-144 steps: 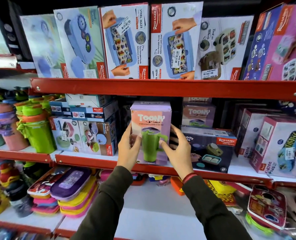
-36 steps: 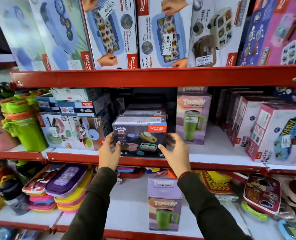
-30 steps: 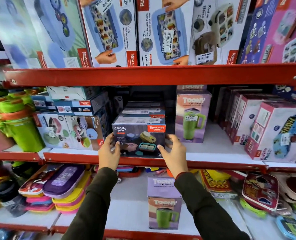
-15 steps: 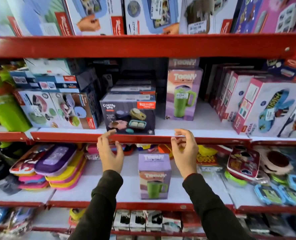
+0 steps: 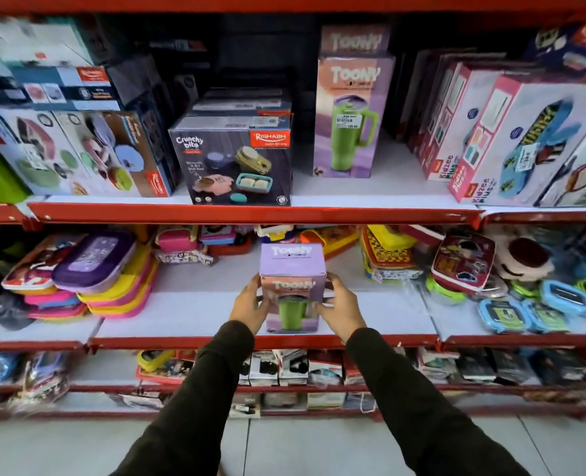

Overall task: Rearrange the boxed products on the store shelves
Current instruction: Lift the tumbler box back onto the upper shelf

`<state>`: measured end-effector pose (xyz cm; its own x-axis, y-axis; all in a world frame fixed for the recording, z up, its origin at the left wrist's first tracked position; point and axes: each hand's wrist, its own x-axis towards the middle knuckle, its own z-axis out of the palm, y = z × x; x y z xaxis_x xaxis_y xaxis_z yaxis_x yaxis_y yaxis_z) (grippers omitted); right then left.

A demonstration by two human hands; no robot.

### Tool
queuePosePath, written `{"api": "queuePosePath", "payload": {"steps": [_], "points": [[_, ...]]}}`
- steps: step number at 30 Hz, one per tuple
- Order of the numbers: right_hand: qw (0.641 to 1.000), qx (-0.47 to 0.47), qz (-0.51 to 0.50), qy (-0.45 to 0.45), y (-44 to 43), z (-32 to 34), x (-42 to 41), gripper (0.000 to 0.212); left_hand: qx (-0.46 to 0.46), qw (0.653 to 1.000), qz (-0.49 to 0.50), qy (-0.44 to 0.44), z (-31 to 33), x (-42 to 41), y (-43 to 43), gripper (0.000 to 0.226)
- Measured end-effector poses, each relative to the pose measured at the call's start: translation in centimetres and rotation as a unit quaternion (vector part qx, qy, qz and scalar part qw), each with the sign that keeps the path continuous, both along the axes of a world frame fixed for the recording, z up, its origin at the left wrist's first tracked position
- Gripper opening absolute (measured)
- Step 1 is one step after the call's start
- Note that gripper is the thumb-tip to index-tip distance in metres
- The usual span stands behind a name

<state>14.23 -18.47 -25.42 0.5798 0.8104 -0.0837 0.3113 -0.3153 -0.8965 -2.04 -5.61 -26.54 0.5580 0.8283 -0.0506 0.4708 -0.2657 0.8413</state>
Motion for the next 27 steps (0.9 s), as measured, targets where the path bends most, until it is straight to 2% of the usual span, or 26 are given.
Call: {"api": "queuePosePath", "payload": {"steps": [7,10,14,21,27], "points": [[0.984,0.157,-0.064,-0.051,-3.8,2.9,0.6,0.057,0.036,0.986,0.029,-0.158,3.4,-0.9,-3.2,0.05],[0.968,0.227,-0.09,-0.058,-4.6,5.5,0.6,0.054,0.059,0.973,0.034,-0.222,6.3,-0.5,-4.4,0.047],[0.94,0.315,-0.109,-0.067,-4.7,10.3,0.8,0.049,0.1,0.95,0.038,-0.294,11.2,0.9,-4.8,0.055],[0.898,0.404,-0.132,-0.112,-2.9,17.5,2.4,0.039,0.183,0.929,0.007,-0.323,18.6,3.1,-3.7,0.068],[0.9,0.403,-0.127,-0.11,-2.4,19.9,3.4,0.039,0.173,0.928,0.002,-0.331,21.2,4.4,-3.1,0.064]]}}
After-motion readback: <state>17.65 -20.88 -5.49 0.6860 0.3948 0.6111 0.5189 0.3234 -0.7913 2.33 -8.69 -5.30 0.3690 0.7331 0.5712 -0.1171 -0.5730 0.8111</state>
